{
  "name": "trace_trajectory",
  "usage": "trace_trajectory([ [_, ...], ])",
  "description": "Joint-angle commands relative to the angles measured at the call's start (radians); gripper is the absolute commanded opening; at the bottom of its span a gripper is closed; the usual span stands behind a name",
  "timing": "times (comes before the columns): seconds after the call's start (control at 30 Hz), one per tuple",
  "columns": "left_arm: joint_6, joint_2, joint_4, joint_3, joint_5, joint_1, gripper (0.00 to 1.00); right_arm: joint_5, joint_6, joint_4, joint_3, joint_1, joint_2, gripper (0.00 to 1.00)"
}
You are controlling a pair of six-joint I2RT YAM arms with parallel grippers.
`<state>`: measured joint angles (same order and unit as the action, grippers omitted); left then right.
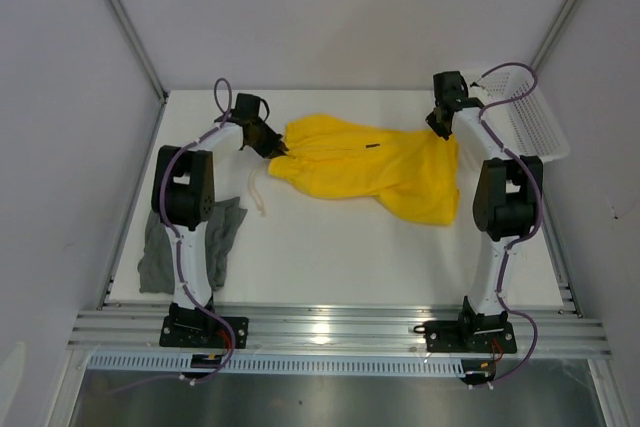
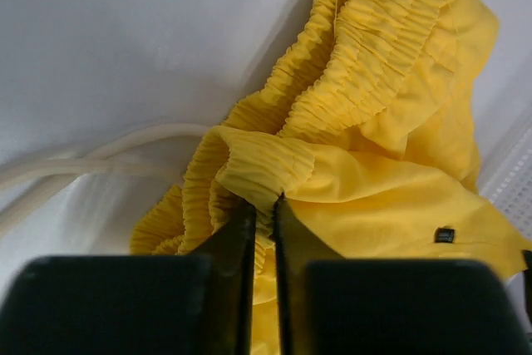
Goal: Fold and stack the shorts
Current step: Flatten the shorts out
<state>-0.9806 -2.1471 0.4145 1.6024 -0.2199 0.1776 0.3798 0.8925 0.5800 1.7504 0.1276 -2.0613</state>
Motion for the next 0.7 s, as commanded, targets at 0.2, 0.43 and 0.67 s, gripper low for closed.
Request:
trace_trajectory([
  [0.2,0.016,0.110,-0.046,0.001,0.040,0.002,0.00,0.021,-0.056,-0.091,-0.031,-0.005,0.119,0.00],
  [0.43,0.071,0.341,-0.080,-0.198,-0.032,0.002,0.00,-0.153,-0.125,-0.198,-0.256,-0.026,0.363,0.00],
  [0.67,0.076,0.680,-0.262,-0.684,-0.128,-0.001,0.00,-0.200,-0.118,-0.215,-0.786,0.069,0.881,0.00],
])
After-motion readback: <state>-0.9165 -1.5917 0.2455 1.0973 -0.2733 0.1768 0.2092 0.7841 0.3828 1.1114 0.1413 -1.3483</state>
